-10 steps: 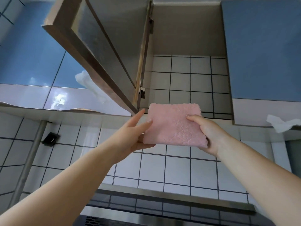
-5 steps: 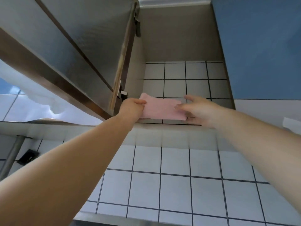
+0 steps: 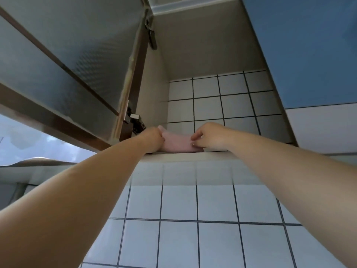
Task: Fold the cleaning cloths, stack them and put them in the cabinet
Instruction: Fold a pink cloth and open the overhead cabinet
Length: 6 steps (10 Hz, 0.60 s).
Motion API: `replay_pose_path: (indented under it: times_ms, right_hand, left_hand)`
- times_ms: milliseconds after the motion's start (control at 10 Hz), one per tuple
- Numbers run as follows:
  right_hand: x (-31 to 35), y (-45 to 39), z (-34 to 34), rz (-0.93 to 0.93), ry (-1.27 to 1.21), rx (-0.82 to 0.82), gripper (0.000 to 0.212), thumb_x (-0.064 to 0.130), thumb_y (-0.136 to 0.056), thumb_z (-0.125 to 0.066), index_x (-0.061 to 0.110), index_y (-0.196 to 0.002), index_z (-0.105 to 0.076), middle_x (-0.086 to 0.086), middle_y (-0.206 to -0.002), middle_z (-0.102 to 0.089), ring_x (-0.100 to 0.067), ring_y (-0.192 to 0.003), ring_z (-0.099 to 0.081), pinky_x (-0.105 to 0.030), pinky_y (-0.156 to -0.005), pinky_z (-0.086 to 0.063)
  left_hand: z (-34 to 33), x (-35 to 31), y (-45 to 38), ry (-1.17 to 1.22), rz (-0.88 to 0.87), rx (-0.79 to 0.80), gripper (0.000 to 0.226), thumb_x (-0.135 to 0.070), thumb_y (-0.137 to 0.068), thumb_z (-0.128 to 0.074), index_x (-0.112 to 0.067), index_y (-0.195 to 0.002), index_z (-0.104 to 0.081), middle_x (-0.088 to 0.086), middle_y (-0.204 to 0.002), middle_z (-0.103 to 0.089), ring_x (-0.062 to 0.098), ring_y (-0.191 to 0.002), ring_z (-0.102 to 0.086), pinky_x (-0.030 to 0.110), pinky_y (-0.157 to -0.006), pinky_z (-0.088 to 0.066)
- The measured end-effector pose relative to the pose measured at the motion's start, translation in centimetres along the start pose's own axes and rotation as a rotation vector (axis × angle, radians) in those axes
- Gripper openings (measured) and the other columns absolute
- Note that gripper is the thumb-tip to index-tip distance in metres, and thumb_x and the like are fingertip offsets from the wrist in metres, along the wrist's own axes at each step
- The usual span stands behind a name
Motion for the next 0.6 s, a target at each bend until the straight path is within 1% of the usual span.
replay_pose_path:
  times_ms: [100,200,300,400,500,600]
  right_hand:
    - [-0.1,-0.8,-0.8,-0.006,-0.016,0.039,0.031,0.029,-0.089,-0.060,0.009,-0.112,-0.070,-0.010,-0.118,-0.067,-0.024,-0.110,-0.060,-0.031,-0.096,-0.046]
    - [-0.6,-1.0,-1.2,-0.028,-0.027,0.081,0.027,0.031,-0.088,-0.062,0.016,-0.108,-0.072,-0.004,-0.111,-0.069,-0.019,-0.104,-0.062,-0.026,-0.088,-0.045]
    - [-0.8,-0.9,-1.2,-0.044,-0.069,0.108,0.024,0.031,-0.088,-0.061,0.023,-0.107,-0.072,0.003,-0.111,-0.069,-0.015,-0.104,-0.061,-0.026,-0.088,-0.045]
    - [-0.8,-0.8,-1.2,-0.055,-0.088,0.094,0.022,0.033,-0.087,-0.062,0.025,-0.104,-0.073,0.003,-0.109,-0.069,-0.015,-0.103,-0.061,-0.026,-0.087,-0.045]
    - [-0.9,-0.9,-1.2,-0.064,-0.103,0.062,0.021,0.031,-0.086,-0.064,0.023,-0.103,-0.074,0.002,-0.106,-0.070,-0.015,-0.099,-0.061,-0.020,-0.071,-0.043]
    - [-1.0,-1.0,-1.1,-0.042,-0.126,0.039,0.018,0.025,-0.086,-0.065,0.022,-0.102,-0.074,0.004,-0.100,-0.069,-0.009,-0.086,-0.056,-0.010,-0.059,-0.036]
  left_hand:
    - [0.0,0.5,0.1,0.253,0.084,-0.039,0.040,-0.007,-0.097,-0.041,-0.006,-0.137,-0.039,0.014,-0.140,-0.043,0.027,-0.129,-0.043,0.031,-0.105,-0.038]
    - [0.4,1.1,0.2,0.542,0.164,-0.009,0.036,-0.016,-0.099,-0.036,-0.003,-0.128,-0.052,0.015,-0.132,-0.053,0.030,-0.122,-0.049,0.033,-0.100,-0.039]
    - [0.0,1.1,0.0,0.237,0.004,0.001,0.040,-0.024,-0.100,-0.035,-0.006,-0.133,-0.050,0.015,-0.136,-0.050,0.029,-0.126,-0.046,0.035,-0.104,-0.035]
    - [0.2,1.1,0.2,0.233,-0.064,0.014,0.040,-0.034,-0.099,-0.037,-0.017,-0.133,-0.050,0.009,-0.135,-0.052,0.027,-0.122,-0.048,0.033,-0.101,-0.037]
    - [0.4,1.6,1.1,0.409,-0.095,0.038,0.032,-0.041,-0.094,-0.049,-0.028,-0.120,-0.062,-0.001,-0.121,-0.062,0.017,-0.107,-0.055,0.026,-0.086,-0.041]
    - [0.5,1.9,1.7,0.451,-0.123,0.032,0.023,-0.037,-0.090,-0.058,-0.030,-0.109,-0.069,-0.005,-0.109,-0.067,0.012,-0.097,-0.058,0.021,-0.075,-0.040]
Point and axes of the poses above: each hand's wrist, its own y-axis away from the middle knuckle, its own z-axis out of the back of the hand, x = y × z, the point moved 2 cm from there along -y, towards the middle knuckle
